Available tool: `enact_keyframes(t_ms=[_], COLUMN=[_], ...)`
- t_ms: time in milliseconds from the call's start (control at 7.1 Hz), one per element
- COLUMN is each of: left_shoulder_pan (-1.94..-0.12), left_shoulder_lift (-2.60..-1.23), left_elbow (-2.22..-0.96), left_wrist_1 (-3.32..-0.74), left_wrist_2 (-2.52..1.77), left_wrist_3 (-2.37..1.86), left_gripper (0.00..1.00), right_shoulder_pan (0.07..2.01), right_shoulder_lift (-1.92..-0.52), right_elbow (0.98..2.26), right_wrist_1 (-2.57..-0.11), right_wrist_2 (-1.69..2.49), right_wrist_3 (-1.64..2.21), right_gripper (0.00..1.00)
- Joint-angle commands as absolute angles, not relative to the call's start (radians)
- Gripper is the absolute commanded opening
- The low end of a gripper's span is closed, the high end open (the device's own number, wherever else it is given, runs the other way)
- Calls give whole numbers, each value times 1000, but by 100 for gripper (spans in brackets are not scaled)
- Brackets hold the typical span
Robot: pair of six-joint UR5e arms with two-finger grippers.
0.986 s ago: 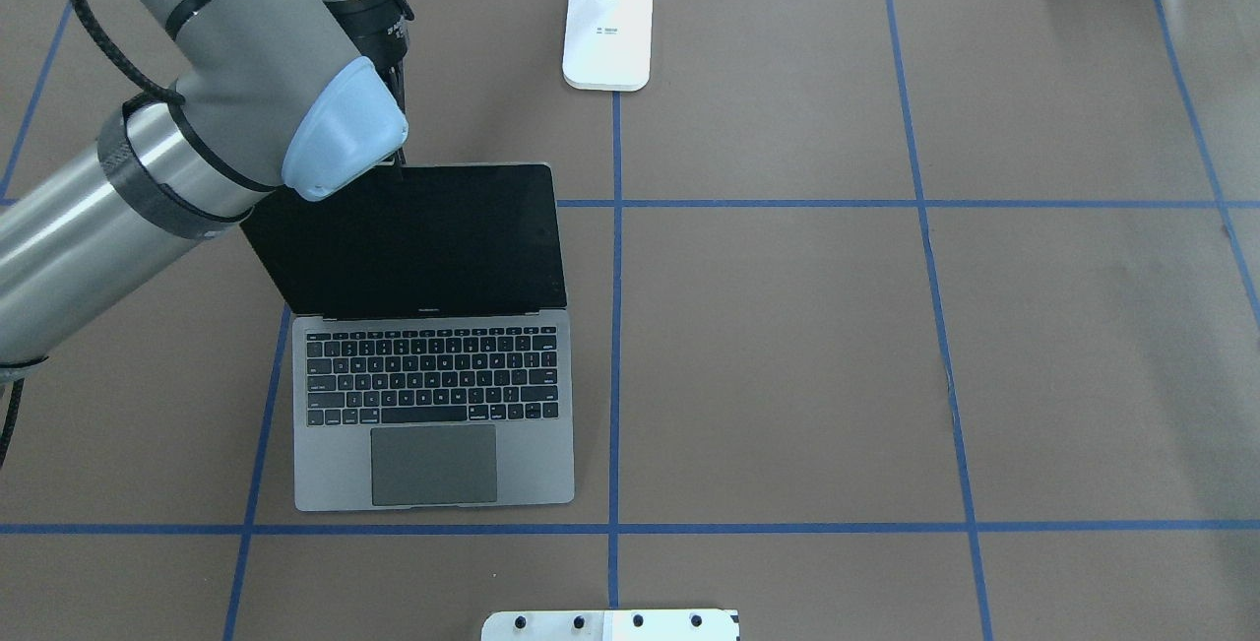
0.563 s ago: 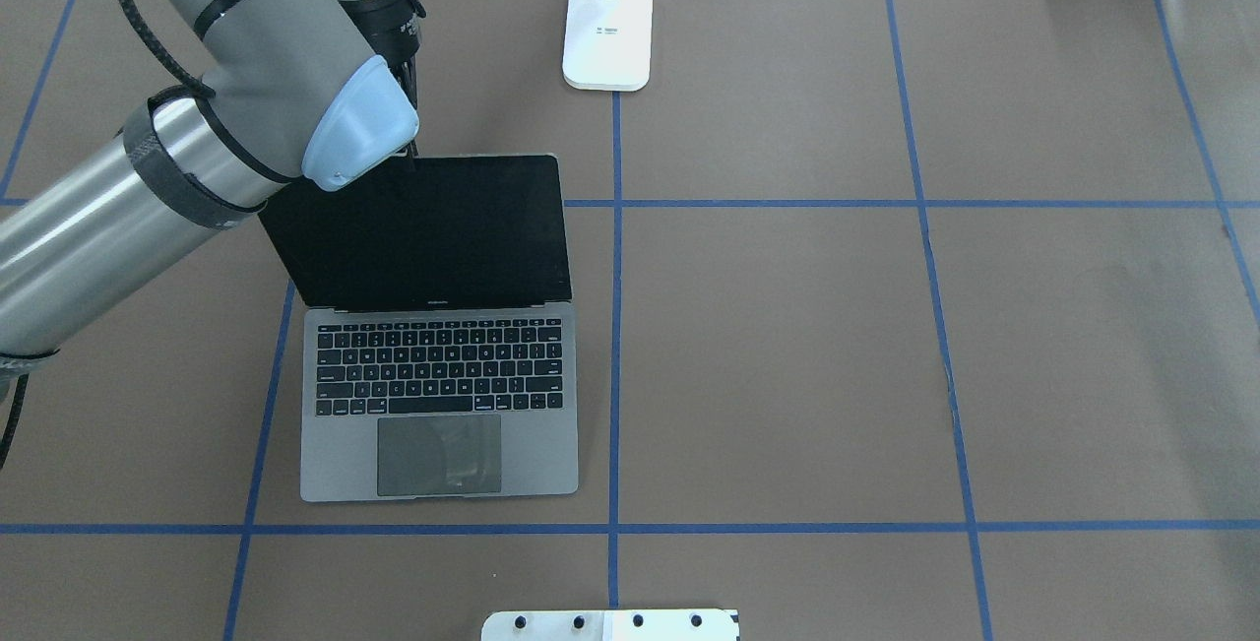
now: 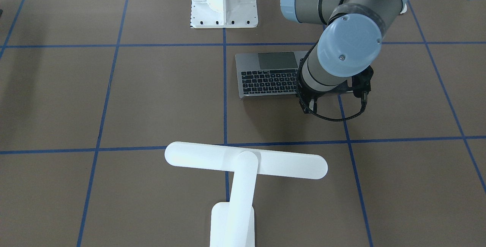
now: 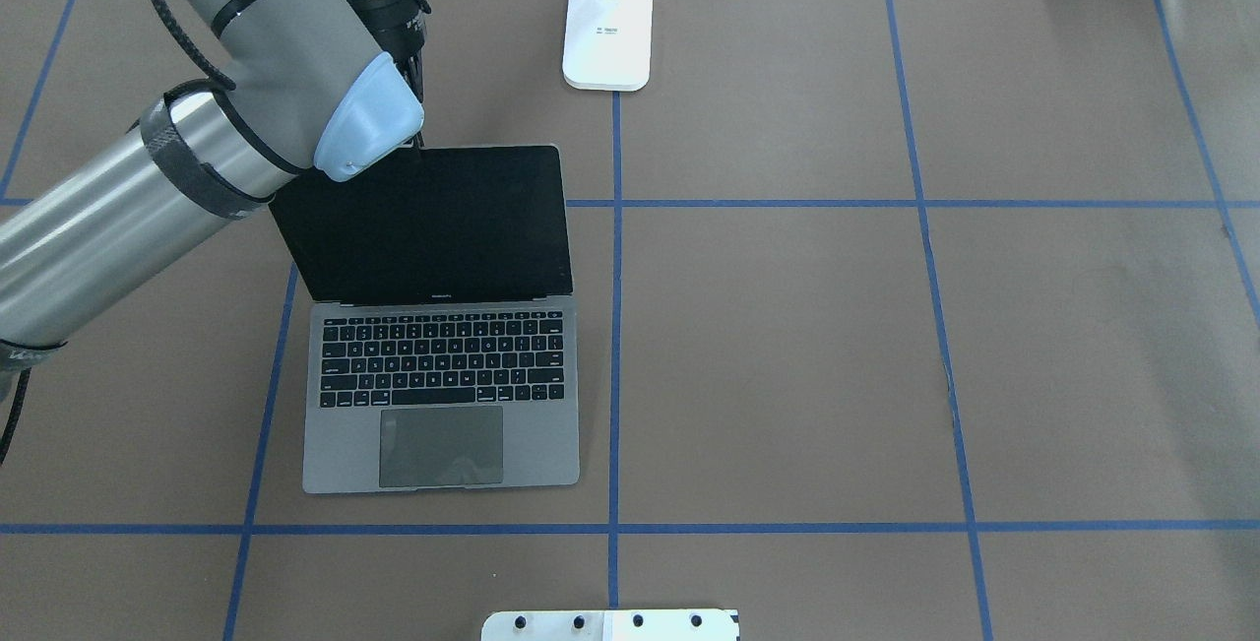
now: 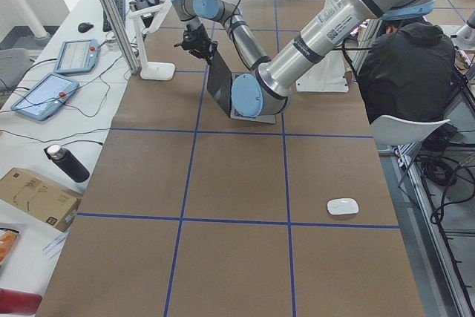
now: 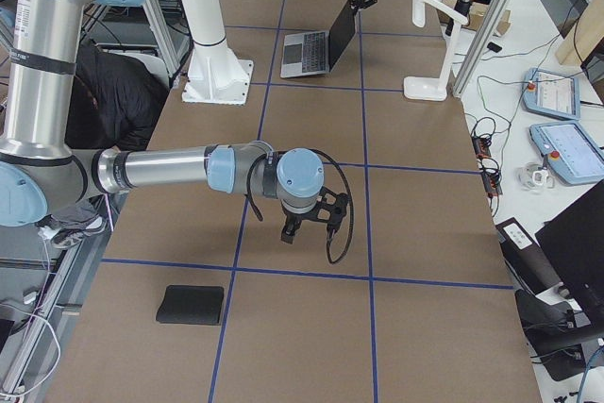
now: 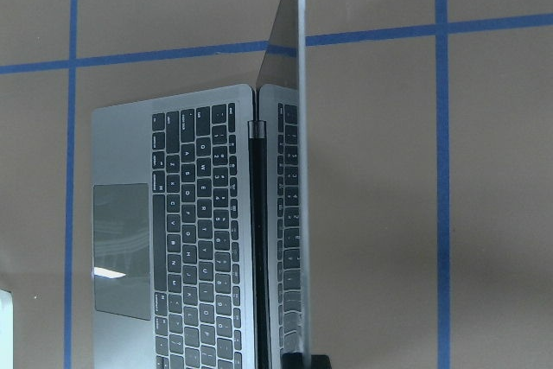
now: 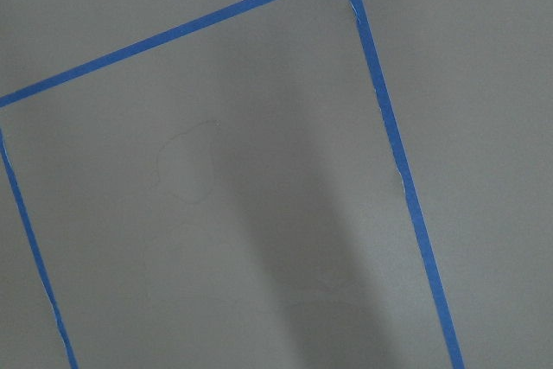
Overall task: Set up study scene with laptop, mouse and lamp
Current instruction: 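Slide the laptop toward the lamp, nearer the table center, with the left gripper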
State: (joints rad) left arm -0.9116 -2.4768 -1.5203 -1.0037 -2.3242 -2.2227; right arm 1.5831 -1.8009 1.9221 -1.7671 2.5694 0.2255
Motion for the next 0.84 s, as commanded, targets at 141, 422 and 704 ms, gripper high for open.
enact_keyframes(t_ms=[141, 422, 704], left_shoulder_pan=[-916, -919, -919], left_shoulder_lift=[-2484, -2485, -2505], left_elbow=[-1482, -1477, -1425], left_wrist_1=[-1049, -1064, -1101], left_wrist_2=[-2321, -2321, -2321], left_wrist_3=[-2224, -2223, -2223], left_gripper=[0, 0, 0], right_shoulder_pan=[1583, 1583, 1582], right_shoulder_lift=[-1799, -1799, -1799], right_elbow=[1922, 1917, 1917], right_wrist_1=[-1767, -1767, -1767], right_wrist_2=[2569, 2568, 2568], right_wrist_3=[225, 225, 225], right_gripper=[100, 100, 100])
